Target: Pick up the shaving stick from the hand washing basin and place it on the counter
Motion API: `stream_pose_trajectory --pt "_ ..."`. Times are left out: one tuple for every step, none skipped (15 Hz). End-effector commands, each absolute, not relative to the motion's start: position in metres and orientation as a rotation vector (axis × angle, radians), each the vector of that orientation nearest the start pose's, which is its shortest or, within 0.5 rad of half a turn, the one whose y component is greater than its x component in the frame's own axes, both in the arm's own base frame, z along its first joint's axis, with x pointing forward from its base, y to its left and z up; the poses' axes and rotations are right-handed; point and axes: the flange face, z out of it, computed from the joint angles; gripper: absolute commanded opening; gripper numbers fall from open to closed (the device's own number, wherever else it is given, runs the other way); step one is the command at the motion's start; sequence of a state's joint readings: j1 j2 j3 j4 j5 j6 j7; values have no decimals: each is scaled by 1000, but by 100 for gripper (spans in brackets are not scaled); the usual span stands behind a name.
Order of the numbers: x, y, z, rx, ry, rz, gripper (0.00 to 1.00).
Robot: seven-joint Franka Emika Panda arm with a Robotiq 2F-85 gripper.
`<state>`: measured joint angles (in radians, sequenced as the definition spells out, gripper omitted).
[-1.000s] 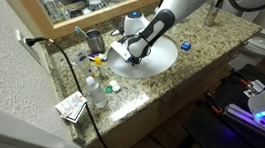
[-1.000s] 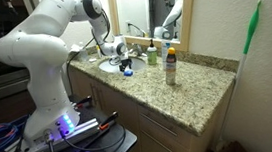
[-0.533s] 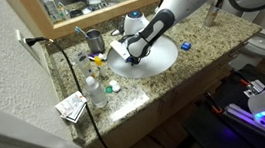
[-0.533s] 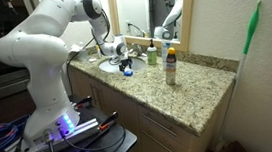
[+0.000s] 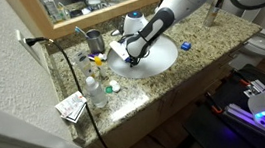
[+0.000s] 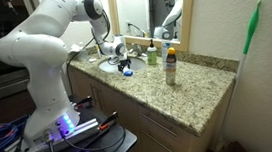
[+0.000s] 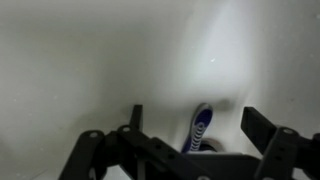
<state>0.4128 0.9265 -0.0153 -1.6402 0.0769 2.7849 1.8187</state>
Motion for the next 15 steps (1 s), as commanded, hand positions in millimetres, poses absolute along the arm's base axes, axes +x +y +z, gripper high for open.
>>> stream_pose_trajectory --pt "637 264 94 -2164 1981 -112 100" --pt "637 264 94 -2164 1981 -112 100" --pt "637 264 94 -2164 1981 -111 100" --pt "637 264 94 -2164 1981 -111 100" --pt "637 264 94 -2164 1981 -111 100" --pt "636 261 82 -2162 1996 -202 100" --pt "640 257 70 -2153 2001 -274 100" --pt "643 254 64 -2137 2003 -338 100" --pt "646 254 62 -2114 1987 -399 100" --pt "647 255 61 -2100 1996 -422 100" --pt "644 256 85 -2112 2000 -340 100" --pt "645 257 84 -2104 1999 -375 95" --pt "642 258 86 -2121 1999 -313 73" --pt "642 258 87 -2119 2006 -277 71" --pt "642 256 88 -2110 2019 -248 68"
